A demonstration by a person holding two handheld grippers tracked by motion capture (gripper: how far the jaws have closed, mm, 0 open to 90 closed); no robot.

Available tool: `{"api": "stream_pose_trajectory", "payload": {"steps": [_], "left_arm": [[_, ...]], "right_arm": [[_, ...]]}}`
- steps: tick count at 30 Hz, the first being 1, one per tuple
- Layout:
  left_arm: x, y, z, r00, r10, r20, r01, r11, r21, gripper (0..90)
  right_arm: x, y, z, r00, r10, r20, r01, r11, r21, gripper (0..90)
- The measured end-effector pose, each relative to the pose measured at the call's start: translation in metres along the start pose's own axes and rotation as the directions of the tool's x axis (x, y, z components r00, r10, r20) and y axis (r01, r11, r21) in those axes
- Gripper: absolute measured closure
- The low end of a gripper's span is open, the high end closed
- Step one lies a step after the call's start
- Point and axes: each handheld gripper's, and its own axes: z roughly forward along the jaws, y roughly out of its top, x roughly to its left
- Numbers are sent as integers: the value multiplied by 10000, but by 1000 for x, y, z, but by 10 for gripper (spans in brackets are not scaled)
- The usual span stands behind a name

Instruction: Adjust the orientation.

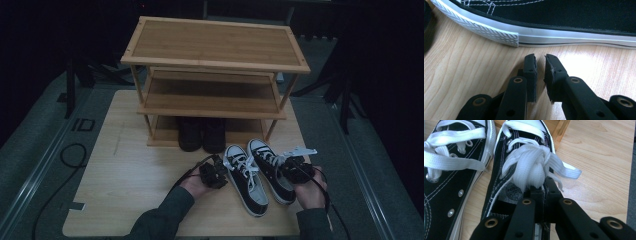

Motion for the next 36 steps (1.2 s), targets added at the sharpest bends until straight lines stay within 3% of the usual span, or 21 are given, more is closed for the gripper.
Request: {"api": "stream_pose_trajectory", "payload": {"steps": [16, 21, 27, 28, 31, 33, 36], "left_arm": [[-1, 1, 1, 10000, 32, 13, -32, 10000, 7, 795], [0, 2, 1, 10000, 57, 26, -57, 10000, 37, 796], [-1, 2, 1, 10000, 79, 9, -79, 10000, 24, 796], [-1, 2, 1, 10000, 76, 2, -76, 10000, 25, 796], [-2, 2, 1, 10000, 96, -8, -96, 10000, 26, 796], [-3, 2, 1, 10000, 95, 23, -95, 10000, 14, 796], [-5, 3, 1, 9999, 151, 34, -151, 9999, 31, 798]], "right_arm": [[10, -7, 4, 9997, -199, -137, 196, 9995, -234, 881], [11, -8, 5, 9983, -231, -526, 224, 9997, -137, 879], [12, -9, 6, 9972, -369, -649, 368, 9993, -27, 877], [11, -9, 6, 9968, -378, -707, 380, 9993, 13, 863], [6, -9, 4, 9908, -115, -1346, 134, 9998, 136, 687], [2, -9, -1, 9904, -84, -1383, 91, 10000, 40, 608], [-3, -11, -12, 9873, -60, -1591, 41, 9999, -121, 572]]}}
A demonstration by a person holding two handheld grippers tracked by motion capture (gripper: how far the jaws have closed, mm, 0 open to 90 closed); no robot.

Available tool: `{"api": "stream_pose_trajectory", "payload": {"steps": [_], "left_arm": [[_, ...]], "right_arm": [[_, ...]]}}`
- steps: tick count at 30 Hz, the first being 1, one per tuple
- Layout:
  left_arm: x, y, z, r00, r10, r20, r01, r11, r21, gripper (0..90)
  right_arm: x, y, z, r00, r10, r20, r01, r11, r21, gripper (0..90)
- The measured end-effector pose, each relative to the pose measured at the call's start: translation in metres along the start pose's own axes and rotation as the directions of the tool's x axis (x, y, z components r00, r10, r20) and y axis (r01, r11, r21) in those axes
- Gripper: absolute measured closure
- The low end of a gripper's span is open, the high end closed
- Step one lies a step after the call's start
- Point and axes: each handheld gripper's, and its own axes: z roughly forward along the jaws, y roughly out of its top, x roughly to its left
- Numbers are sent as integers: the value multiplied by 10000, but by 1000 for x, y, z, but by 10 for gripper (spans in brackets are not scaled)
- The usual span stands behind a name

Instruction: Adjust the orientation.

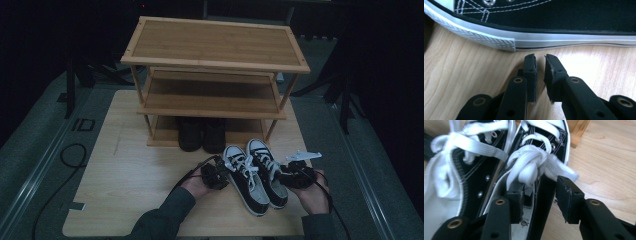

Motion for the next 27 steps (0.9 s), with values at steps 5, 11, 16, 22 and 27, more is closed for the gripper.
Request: {"api": "stream_pose_trajectory", "payload": {"steps": [5, 11, 16, 22, 27], "left_arm": [[-4, 1, 1, 9997, 204, -109, -203, 9998, 14, 869], [-10, 4, 2, 9985, 541, 103, -542, 9985, 21, 900], [-14, 7, 4, 9968, 713, 361, -713, 9975, -23, 900], [-19, 9, 5, 9959, 849, 304, -852, 9963, 83, 900], [-20, 11, 6, 9953, 918, 305, -923, 9956, 162, 900]], "right_arm": [[-10, -1, -19, 9997, 172, -188, -179, 9991, -390, 550], [-27, -7, -33, 9961, 830, -307, -857, 9914, -991, 540], [-35, -12, -40, 9943, 1064, 9, -1057, 9889, -1040, 537], [-40, -16, -43, 9943, 1046, 214, -1024, 9911, -851, 560], [-41, -18, -41, 9946, 997, 292, -977, 9933, -619, 566]]}}
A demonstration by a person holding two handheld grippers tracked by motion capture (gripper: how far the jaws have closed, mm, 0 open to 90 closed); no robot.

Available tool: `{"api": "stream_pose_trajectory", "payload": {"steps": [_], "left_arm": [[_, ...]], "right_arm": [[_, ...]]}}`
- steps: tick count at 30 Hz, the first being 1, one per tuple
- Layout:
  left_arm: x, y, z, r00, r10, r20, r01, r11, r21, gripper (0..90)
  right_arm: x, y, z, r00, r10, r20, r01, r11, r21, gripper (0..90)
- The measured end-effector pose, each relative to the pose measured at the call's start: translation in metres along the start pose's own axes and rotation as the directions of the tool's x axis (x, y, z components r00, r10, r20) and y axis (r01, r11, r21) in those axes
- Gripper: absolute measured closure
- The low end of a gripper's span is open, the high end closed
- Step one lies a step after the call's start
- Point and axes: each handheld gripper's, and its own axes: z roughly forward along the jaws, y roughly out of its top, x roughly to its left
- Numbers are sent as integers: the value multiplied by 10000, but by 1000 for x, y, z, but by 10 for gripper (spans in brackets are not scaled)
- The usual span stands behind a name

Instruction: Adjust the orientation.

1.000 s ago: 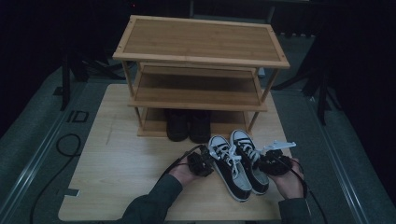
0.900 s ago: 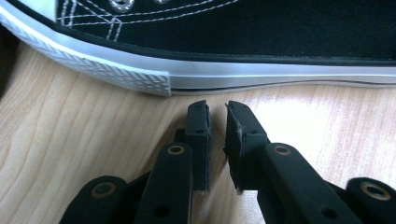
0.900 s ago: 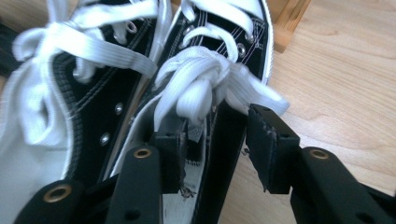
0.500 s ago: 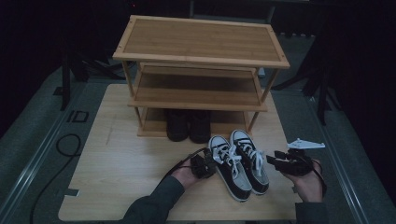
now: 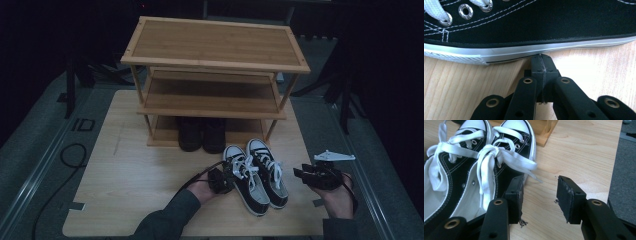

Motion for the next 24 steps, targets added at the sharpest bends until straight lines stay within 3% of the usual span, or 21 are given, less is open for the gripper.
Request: {"api": "stream_pose_trajectory", "payload": {"steps": [24], "left_arm": [[-21, 20, 12, 9972, 459, 595, -454, 9989, -88, 900]], "right_arm": [[7, 11, 5, 9981, -569, -216, 578, 9973, 451, 561]]}}
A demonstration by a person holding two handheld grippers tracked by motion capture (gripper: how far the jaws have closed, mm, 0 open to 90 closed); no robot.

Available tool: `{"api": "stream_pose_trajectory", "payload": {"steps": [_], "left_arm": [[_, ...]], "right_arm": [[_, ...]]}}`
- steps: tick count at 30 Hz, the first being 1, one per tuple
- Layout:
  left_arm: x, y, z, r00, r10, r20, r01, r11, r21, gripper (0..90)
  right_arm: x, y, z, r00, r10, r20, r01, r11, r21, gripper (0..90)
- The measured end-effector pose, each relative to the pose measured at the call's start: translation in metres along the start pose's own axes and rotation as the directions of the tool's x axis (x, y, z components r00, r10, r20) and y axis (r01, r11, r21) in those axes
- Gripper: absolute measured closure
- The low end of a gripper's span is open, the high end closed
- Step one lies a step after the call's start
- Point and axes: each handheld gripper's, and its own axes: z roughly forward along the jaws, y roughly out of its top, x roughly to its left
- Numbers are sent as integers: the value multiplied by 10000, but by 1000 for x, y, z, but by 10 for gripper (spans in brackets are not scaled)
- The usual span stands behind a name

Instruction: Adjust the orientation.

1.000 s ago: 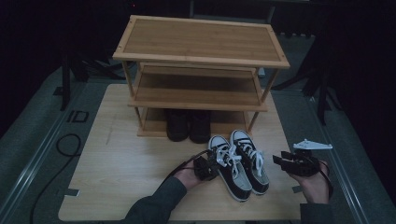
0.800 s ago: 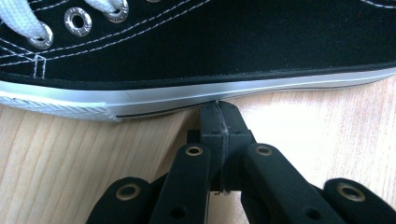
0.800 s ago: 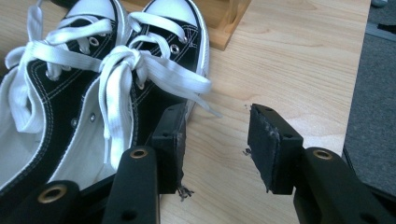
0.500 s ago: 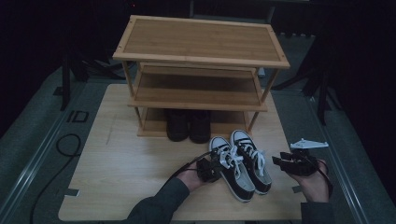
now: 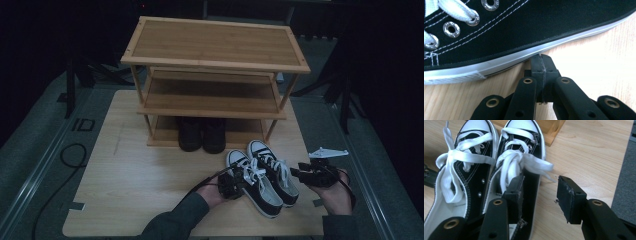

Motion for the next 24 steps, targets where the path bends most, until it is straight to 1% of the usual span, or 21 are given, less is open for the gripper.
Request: {"api": "stream_pose_trajectory", "payload": {"steps": [3, 6, 12, 18, 21, 24], "left_arm": [[1, -1, 0, 9999, -58, 110, 59, 10000, -57, 900], [2, -1, 0, 9999, -101, 130, 102, 9999, -9, 900], [3, -1, -1, 9998, -117, 128, 118, 9999, -57, 900], [8, -5, -8, 9994, -341, -72, 340, 9993, -125, 889], [11, -9, -13, 9988, -470, -153, 467, 9987, -212, 883], [15, -14, -19, 9978, -602, -267, 594, 9978, -293, 877]], "right_arm": [[2, 0, 2, 9999, -87, -58, 88, 9999, 109, 563], [2, 0, 1, 9998, -132, -118, 134, 9998, 153, 576], [-1, -1, -4, 9999, 40, -167, -36, 9998, 207, 566], [-1, 1, -8, 9998, -32, -181, 37, 9997, 259, 571], [3, 3, -9, 9998, -104, -196, 110, 9995, 288, 575], [9, 6, -9, 9990, -305, -338, 314, 9991, 284, 575]]}}
